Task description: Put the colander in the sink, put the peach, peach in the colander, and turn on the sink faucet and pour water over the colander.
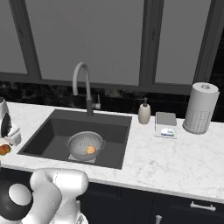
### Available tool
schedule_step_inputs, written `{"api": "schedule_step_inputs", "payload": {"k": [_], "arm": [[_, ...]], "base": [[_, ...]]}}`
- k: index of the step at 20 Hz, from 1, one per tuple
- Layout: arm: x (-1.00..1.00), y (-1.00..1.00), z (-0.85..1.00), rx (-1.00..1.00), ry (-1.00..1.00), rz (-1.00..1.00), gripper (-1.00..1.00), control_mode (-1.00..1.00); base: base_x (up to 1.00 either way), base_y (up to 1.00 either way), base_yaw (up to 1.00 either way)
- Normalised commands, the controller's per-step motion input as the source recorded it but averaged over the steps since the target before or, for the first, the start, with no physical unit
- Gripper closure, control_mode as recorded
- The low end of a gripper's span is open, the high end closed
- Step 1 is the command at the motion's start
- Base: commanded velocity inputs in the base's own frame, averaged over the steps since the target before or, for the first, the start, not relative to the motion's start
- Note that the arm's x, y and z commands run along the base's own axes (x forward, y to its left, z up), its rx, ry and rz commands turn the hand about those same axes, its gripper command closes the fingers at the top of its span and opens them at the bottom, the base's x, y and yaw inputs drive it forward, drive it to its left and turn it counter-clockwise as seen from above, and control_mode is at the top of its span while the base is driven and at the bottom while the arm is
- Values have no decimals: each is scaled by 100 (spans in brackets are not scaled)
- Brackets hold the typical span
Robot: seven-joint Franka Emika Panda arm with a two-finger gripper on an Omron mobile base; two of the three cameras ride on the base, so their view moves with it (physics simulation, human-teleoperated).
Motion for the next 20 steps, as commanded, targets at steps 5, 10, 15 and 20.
{"api": "schedule_step_inputs", "payload": {"k": [5,10,15,20], "arm": [[-3,54,-22,0,20,-3,-100,-100],[9,32,-26,-13,10,-11,-100,-100],[11,20,-32,-13,2,-10,-100,-100],[7,22,-41,-6,1,-7,-100,-100]], "base": [[0,0,0],[0,0,0],[0,0,0],[0,0,0]]}}
